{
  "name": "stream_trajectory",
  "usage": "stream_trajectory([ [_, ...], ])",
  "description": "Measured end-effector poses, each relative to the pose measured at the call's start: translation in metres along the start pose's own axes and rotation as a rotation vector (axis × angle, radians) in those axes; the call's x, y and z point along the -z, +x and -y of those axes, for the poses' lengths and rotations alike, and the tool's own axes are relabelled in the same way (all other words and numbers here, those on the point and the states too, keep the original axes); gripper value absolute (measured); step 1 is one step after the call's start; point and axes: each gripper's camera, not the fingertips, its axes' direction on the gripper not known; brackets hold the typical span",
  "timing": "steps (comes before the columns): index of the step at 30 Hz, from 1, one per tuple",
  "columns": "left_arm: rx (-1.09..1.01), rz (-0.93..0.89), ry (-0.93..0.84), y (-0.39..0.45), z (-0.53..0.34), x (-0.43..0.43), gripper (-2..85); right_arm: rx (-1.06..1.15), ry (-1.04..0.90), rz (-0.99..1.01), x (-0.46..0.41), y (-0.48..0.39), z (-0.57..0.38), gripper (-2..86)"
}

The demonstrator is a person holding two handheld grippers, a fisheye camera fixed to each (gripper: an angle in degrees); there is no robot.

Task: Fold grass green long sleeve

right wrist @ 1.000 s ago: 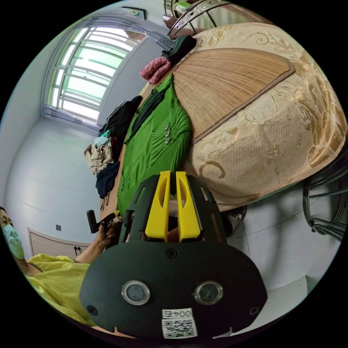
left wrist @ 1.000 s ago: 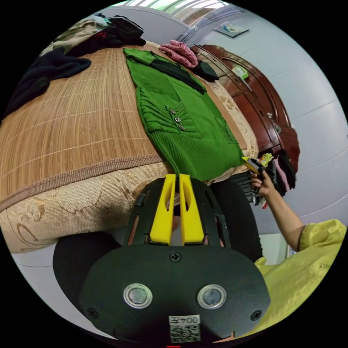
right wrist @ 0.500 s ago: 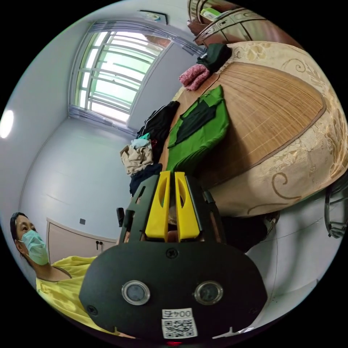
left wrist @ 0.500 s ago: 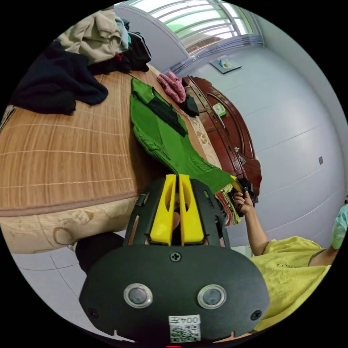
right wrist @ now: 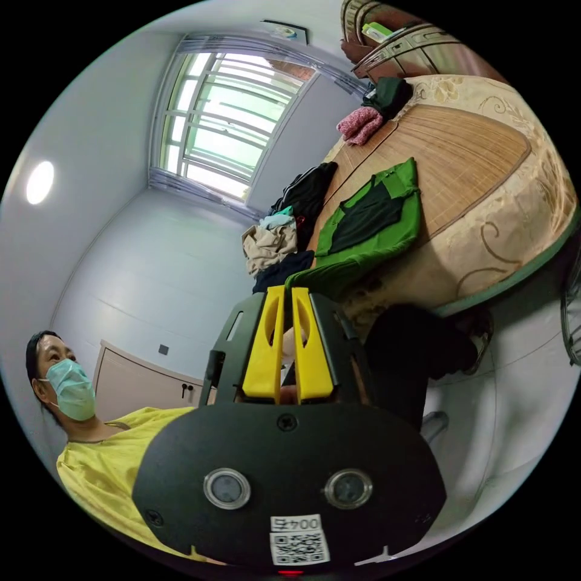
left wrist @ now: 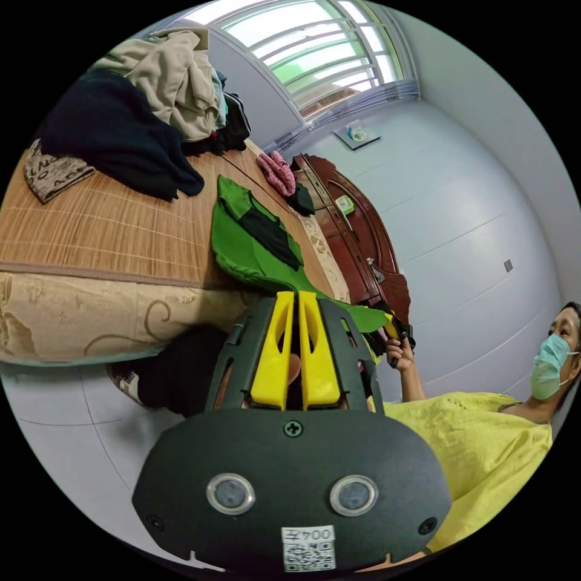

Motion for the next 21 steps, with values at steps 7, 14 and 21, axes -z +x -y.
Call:
stream_trajectory([
  [7,0.088,-0.101,0.051,-0.029,-0.041,0.016,1.8,-0.119,0.081,0.07,0.022,0.014,-0.048,2.7],
  [14,0.092,-0.105,0.081,-0.028,0.011,-0.012,1.7,-0.22,0.225,0.185,0.015,0.031,-0.021,2.5],
  [21,0.081,-0.158,0.123,-0.025,0.133,-0.069,1.6,-0.211,0.29,0.2,-0.005,0.036,0.058,2.4],
])
